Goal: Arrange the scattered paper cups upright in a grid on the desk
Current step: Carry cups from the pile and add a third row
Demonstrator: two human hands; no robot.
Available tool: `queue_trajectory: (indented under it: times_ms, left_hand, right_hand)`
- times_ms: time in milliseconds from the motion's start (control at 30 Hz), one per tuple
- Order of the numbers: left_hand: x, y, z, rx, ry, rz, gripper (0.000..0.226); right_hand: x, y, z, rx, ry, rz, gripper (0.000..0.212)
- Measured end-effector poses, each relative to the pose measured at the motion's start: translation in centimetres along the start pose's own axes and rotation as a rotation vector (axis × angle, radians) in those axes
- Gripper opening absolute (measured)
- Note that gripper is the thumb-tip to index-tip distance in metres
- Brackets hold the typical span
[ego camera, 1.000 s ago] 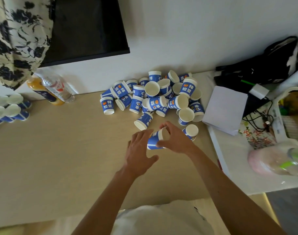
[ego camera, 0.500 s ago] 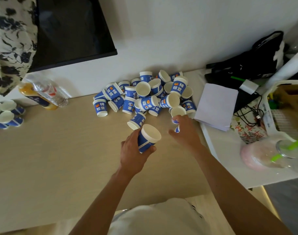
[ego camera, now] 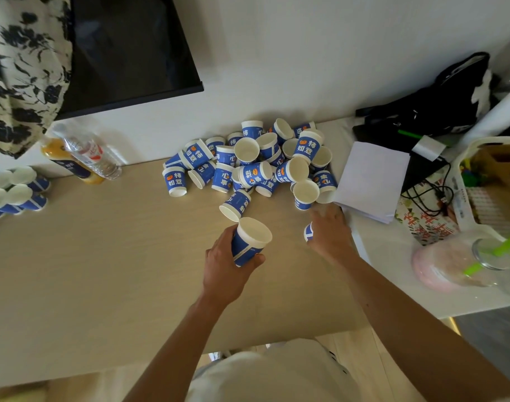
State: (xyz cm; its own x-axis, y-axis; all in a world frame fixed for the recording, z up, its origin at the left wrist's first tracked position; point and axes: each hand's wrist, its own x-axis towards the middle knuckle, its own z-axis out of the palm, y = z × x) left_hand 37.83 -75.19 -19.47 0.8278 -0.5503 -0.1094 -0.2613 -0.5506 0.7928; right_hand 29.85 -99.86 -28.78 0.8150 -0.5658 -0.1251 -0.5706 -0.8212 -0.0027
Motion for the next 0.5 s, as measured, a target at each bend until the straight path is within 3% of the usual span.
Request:
queue_trajectory:
  times_ms: [100, 167, 300, 433, 500]
  left_hand:
    - [-0.3, 0.0, 0.1, -0.009, 0.005, -0.014, 0.061]
    - [-0.4, 0.1, 0.0, -0.013, 0.013, -0.027, 0.06]
    - [-0.8, 0.2, -0.3, -0.026, 0.064, -0.068, 0.059]
    - [-1.1, 0.0, -0.6, -0.053, 0.129, -0.116, 0.057]
    - [-1.4, -0.4, -0.9, -0.056, 0.181, -0.143, 0.058]
  right_hand:
    - [0.3, 0.5, 0.0, -0.085, -0.122, -0.033, 0.028]
    - [0.5, 0.6, -0.4, 0.027, -0.21, 0.037, 0.036]
    - [0.0, 0.8, -1.8, 0.498, -0.235, 0.23, 0.052]
    - [-0.5, -0.4, -2.7, 1.048, -0.312, 0.283, 0.054]
    - [-0.9, -1.5, -2.5, 1.21, -0.318, 0.274, 0.074]
